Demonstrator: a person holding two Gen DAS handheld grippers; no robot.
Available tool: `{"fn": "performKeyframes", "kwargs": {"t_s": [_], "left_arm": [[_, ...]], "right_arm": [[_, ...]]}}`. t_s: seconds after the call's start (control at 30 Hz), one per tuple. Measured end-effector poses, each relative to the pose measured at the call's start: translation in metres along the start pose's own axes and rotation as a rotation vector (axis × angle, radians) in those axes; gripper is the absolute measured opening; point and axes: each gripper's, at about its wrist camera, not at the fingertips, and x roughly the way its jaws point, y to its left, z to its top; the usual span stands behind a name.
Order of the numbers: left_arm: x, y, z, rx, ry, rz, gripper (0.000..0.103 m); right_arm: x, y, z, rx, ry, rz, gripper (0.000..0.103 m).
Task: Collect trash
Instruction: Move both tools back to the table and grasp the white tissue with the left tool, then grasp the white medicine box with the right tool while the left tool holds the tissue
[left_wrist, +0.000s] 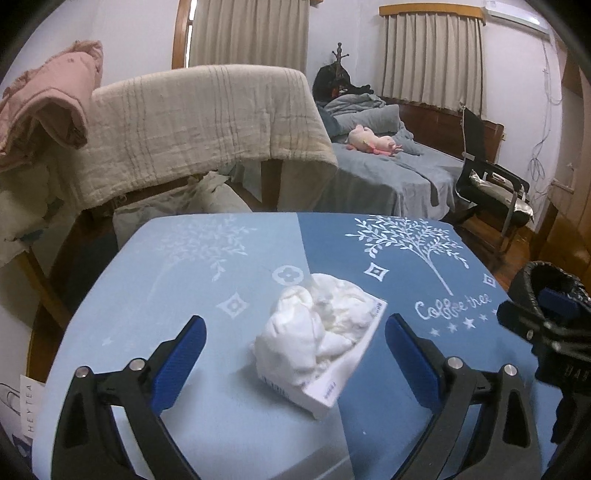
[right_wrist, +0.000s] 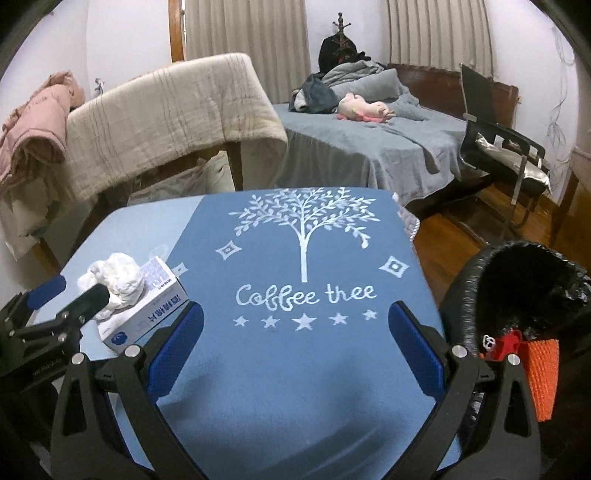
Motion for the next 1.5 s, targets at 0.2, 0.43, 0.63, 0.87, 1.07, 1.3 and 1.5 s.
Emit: {"fn": "performKeyframes", "kwargs": {"t_s": [0.2, 0.43, 0.63, 0.87, 1.07, 1.3, 1.5], "left_arm": [[0.019, 0.001, 0.001, -0.006, 0.036, -0.034, 0.092], [0.029, 0.002, 0.002, -0.017, 0.071, -0.104, 0.065], [0.025, 0.002, 0.002, -0.014, 0.055, -0.128, 0.046], [0.005, 0.018, 0.006, -0.058, 0.012, -0.108, 0.044], [-0.010, 0.049, -0.002, -0.084, 0.019, -0.037, 0.043], [-0.016, 0.088, -0.021, -0.104, 0.065, 0.043, 0.043], [-0.019, 0.105, -0.027, -0.125, 0.065, 0.068, 0.043]], "right_arm": [[0.017, 0.004, 0.001, -0.014, 0.026, -0.001, 0.097], [0.026, 0.010, 0.000, -0.024, 0.043, 0.008, 0.097], [0.025, 0.013, 0.001, -0.026, 0.042, 0.011, 0.097], [0.018, 0.019, 0.003, -0.022, 0.029, 0.017, 0.097], [0.013, 0.039, 0.001, -0.033, 0.027, 0.053, 0.097], [0.016, 0.081, -0.009, -0.070, 0.057, 0.121, 0.097], [0.022, 0.115, -0.018, -0.117, 0.080, 0.161, 0.097]]}}
